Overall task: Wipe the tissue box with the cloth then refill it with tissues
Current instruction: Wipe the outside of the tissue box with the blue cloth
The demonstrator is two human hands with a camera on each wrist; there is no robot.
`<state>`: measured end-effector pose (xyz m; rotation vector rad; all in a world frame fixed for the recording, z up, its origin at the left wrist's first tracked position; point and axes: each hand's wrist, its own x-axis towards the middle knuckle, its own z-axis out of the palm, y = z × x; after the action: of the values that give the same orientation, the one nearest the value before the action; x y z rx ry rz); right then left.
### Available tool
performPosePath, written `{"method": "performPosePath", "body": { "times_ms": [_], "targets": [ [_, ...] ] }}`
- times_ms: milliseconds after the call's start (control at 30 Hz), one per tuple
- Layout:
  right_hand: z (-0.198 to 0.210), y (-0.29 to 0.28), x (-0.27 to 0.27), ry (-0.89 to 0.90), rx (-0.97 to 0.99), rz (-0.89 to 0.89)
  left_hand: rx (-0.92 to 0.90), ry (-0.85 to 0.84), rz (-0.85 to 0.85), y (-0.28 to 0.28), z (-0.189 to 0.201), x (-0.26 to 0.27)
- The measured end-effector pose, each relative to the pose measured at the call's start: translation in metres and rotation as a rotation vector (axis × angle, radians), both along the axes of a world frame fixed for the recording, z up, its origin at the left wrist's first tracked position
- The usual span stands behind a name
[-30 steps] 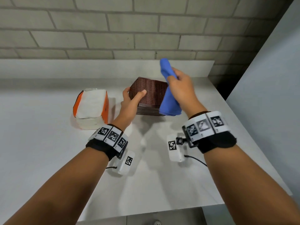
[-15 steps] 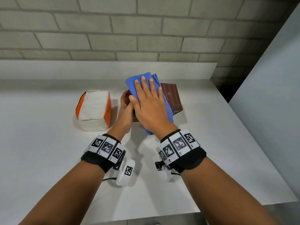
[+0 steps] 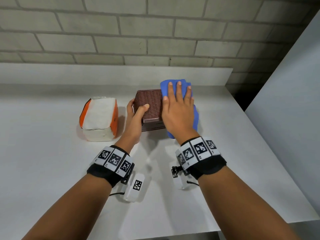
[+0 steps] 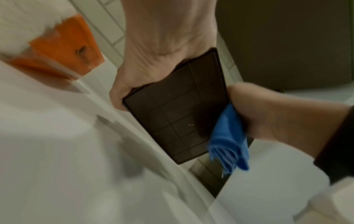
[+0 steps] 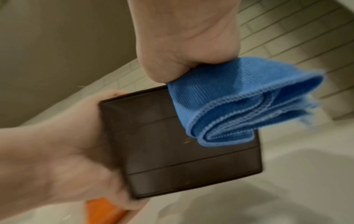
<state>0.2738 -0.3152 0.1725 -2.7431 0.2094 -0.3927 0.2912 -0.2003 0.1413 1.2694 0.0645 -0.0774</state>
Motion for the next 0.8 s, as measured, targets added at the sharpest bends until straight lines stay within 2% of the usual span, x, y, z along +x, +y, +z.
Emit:
{"method": "performPosePath", "body": {
  "times_ms": [133, 267, 367, 467, 567, 700, 800],
  "targets": [
    [-0.001, 0.030, -0.011, -0.027, -0.059, 0.143, 0.049, -0.001, -0.055, -0.008, 0.001, -0.002],
    [-0.001, 0.016, -0.010, -0.081, -0.061, 0.206, 0.043, -0.005, -0.056, -0.006, 0.002, -0.001],
    [-0.004, -0.006, -0.001, -0.057, -0.082, 0.129, -0.022, 0.010, -0.024, -0.002, 0.002, 0.002],
    [-0.005, -0.022, 0.007, 0.003, -0.013, 0.012, -0.026, 0.011, -0.010, 0.002, 0.000, 0.004],
    [-0.004, -0.013, 0.005, 0.020, -0.011, -0.032, -0.043, 0.026, -0.007, 0.001, 0.000, 0.004],
    [-0.003, 0.026, -0.009, 0.002, -0.048, 0.093, -0.021, 0.006, -0.054, -0.008, 0.002, 0.000],
    [-0.002, 0.029, -0.014, -0.038, -0.051, 0.179, -0.016, 0.013, -0.071, -0.009, 0.002, -0.002]
  ]
}}
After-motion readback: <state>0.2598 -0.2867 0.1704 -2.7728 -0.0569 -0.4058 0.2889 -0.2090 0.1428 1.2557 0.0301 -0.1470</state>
